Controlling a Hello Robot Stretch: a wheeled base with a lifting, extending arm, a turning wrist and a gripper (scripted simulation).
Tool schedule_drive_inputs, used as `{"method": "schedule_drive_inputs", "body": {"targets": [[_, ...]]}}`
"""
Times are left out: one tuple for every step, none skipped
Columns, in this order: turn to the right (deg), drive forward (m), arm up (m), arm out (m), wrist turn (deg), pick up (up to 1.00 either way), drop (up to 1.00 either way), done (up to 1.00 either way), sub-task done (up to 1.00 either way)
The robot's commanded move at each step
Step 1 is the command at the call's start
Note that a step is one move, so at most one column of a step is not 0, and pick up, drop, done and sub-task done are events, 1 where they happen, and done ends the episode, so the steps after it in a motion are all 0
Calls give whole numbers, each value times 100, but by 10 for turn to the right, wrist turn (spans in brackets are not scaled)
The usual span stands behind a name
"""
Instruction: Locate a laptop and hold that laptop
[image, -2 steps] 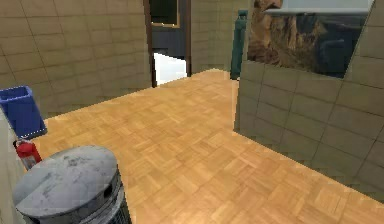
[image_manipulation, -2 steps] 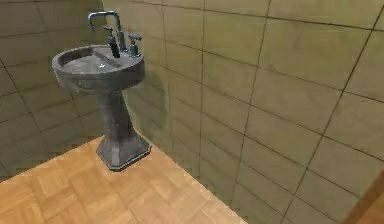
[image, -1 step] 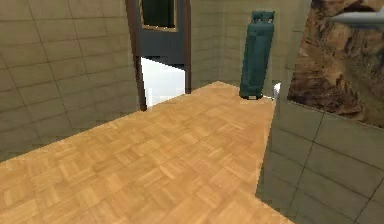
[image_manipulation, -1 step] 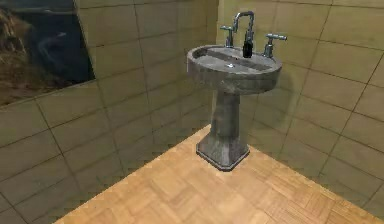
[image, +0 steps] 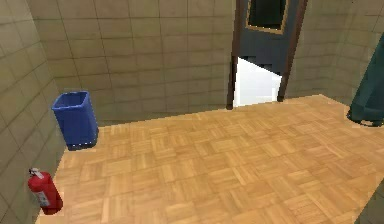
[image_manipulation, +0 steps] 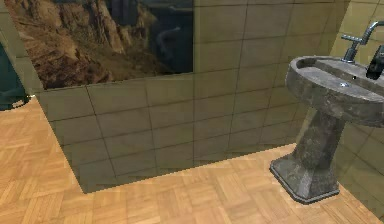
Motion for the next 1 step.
{"method": "schedule_drive_inputs", "body": {"targets": [[0, 10, 0, 0, 0, 0, 0, 0, 0]]}}
